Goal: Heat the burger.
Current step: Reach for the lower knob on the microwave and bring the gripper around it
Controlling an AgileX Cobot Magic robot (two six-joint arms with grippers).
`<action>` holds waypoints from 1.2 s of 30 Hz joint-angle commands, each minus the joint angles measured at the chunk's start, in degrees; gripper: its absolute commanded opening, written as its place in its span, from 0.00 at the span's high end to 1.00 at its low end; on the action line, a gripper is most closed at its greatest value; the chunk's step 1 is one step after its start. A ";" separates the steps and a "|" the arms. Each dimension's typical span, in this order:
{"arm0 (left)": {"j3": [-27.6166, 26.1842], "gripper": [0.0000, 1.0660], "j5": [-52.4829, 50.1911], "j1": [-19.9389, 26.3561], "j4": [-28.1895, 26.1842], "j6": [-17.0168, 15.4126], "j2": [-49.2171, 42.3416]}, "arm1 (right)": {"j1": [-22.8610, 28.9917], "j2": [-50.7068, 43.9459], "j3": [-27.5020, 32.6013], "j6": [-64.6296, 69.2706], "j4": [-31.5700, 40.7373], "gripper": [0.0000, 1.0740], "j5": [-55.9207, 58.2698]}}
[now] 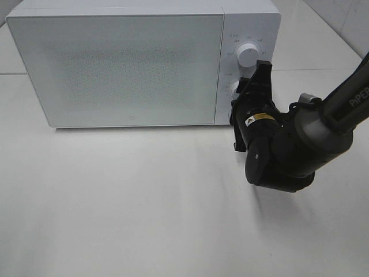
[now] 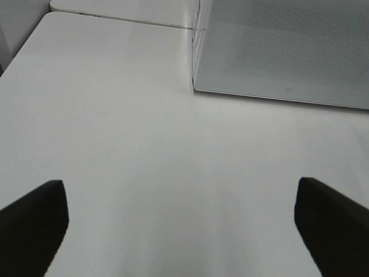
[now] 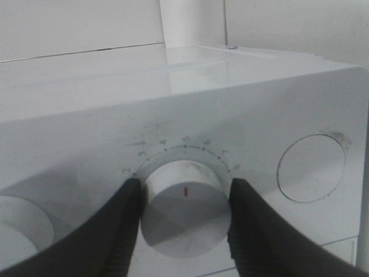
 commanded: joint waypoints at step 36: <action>0.00 0.06 -0.46 0.06 -0.06 0.11 -0.80 | 0.52 -0.69 -2.64 -7.79 -2.64 0.56 -6.02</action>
